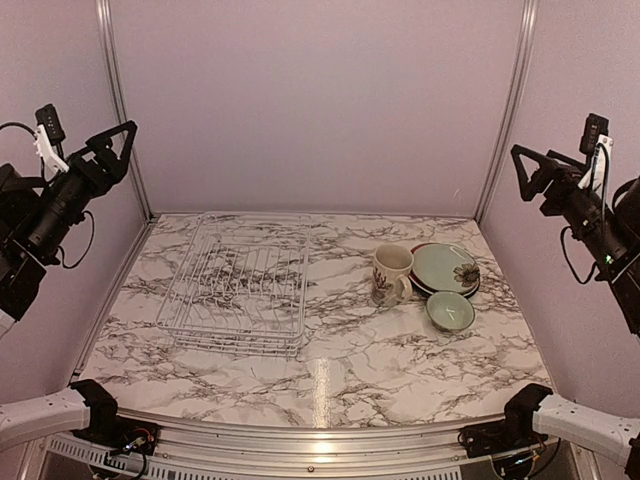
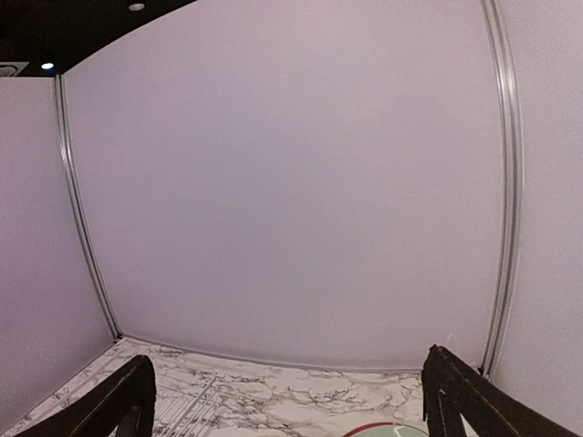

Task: Unload the mixed dishes from the dish rack
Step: Reset both arms

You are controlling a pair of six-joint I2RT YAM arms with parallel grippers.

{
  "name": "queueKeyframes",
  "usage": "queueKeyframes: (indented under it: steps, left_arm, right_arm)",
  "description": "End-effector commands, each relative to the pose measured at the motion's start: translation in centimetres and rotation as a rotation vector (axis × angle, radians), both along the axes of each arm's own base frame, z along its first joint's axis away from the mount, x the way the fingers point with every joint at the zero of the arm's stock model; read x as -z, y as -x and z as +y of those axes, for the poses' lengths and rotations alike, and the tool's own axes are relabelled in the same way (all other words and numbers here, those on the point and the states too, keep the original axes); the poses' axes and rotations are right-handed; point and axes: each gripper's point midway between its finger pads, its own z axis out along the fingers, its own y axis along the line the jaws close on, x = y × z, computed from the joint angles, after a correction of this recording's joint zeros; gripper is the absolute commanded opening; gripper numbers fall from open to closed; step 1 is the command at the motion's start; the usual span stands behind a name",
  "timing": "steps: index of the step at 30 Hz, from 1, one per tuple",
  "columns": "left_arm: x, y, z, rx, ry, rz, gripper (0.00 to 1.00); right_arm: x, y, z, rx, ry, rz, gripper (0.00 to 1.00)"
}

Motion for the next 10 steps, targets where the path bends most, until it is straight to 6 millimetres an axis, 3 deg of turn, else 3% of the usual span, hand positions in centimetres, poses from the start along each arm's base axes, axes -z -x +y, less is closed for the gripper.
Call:
queueKeyframes:
  steps: [1,10]
  left_arm:
    - [0.3,0.2,1.3,-0.072,-0.023,-0.009,0.99]
    - [0.2,0.3,1.5,-0.076,-0.027,-0.001,0.99]
  right_arm:
    - [-2.2,0.7,-0.6,0.023,-0.012,-0.096,0.99]
    - [-1.8,0.3,-2.7,0.138,-0.037,-0.062,0.98]
